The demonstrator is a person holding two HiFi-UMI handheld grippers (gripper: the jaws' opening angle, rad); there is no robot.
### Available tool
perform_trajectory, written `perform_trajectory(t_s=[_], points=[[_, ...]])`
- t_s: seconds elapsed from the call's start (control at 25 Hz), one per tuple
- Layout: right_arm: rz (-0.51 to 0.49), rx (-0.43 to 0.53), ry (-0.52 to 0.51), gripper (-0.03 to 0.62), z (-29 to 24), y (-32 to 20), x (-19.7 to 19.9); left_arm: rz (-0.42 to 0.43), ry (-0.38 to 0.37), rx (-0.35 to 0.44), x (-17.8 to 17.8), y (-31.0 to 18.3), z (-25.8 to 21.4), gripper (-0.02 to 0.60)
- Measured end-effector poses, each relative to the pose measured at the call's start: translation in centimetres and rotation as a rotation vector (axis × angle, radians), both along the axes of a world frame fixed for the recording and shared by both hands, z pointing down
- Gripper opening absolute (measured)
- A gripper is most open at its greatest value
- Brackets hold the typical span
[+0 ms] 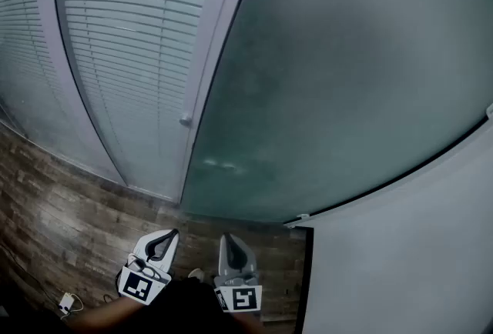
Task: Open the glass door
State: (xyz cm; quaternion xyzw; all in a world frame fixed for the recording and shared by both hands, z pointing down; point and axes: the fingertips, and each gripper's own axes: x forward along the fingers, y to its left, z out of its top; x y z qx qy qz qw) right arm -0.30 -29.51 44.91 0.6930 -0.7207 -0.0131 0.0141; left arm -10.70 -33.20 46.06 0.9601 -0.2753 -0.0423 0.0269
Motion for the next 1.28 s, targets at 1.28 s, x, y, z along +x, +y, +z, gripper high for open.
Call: perform_trajectory(t_s=[1.28], points=[[-0.148,-0.063,-0.103,0.028,5.9,3.3,3.7,-0.103,-0.059,-0.043,4.0,4.5,3.0,0.000]])
